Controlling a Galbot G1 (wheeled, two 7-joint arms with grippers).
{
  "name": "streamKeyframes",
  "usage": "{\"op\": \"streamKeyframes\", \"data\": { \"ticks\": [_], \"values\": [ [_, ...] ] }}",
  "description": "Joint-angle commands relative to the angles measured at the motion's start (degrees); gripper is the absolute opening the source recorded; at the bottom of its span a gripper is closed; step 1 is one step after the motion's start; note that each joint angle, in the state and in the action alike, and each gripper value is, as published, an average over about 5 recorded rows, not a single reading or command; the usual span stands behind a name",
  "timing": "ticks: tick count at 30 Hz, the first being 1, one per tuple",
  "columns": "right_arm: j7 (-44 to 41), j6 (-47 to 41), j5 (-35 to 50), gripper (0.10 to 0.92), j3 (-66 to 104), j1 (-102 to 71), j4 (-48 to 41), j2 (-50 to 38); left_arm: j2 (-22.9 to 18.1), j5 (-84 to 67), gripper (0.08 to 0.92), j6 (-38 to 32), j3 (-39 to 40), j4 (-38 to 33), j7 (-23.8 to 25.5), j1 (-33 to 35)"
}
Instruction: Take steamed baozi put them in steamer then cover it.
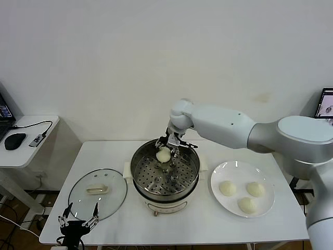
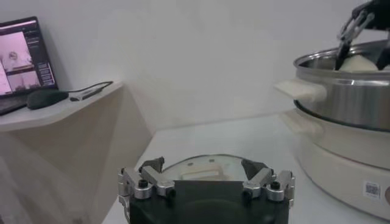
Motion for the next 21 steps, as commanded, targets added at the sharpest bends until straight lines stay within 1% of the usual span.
{"op": "streamKeyframes", "data": {
  "ticks": [1,4,5,7,9,11,13,17,19,21],
  "values": [
    [1.53,2.36,-3.05,0.759,0.12,-1.23,-1.92,1.02,0.01,0.12,0.823,0.02,0.02,-0.44,0.04,0.04],
    [1.53,1.62,-1.69,0.810,0.50,1.07,0.52,-0.17,0.14,0.27,0.823,0.02,0.02,-0.47,0.07,0.04],
    [1.11,0.67,0.02,0.815,0.44,2.44,2.07,-0.90,0.26,0.34,0.823,0.00,0.02,-0.51,0.08,0.05],
    [-0.74,-3.37,6.36,0.821,-0.67,6.16,6.52,-3.24,0.59,0.44,0.823,-0.03,-0.11,-0.80,0.11,0.17],
    [-3.30,-9.80,14.56,0.822,-2.52,10.09,11.93,-6.44,0.93,0.47,0.823,-0.04,-0.30,-1.24,0.15,0.40],
    [-5.87,-18.20,22.03,0.823,-4.60,14.30,18.28,-10.83,1.27,0.44,0.823,-0.01,-0.45,-1.61,0.21,0.61],
    [-7.46,-27.05,27.12,0.823,-6.41,18.04,24.88,-15.91,1.62,0.45,0.823,0.04,-0.44,-1.81,0.27,0.64],
    [-8.66,-40.96,31.30,0.823,-9.75,23.29,34.30,-25.07,2.21,0.49,0.823,0.17,-0.27,-2.10,0.43,0.35],
    [-9.15,-45.41,31.53,0.823,-11.67,25.66,37.38,-29.32,2.50,0.77,0.823,0.08,0.01,-2.11,0.52,0.13],
    [-9.60,-47.95,31.60,0.823,-13.31,27.44,39.53,-33.41,2.72,1.13,0.823,-0.07,0.34,-2.11,0.57,-0.08]
  ]
}}
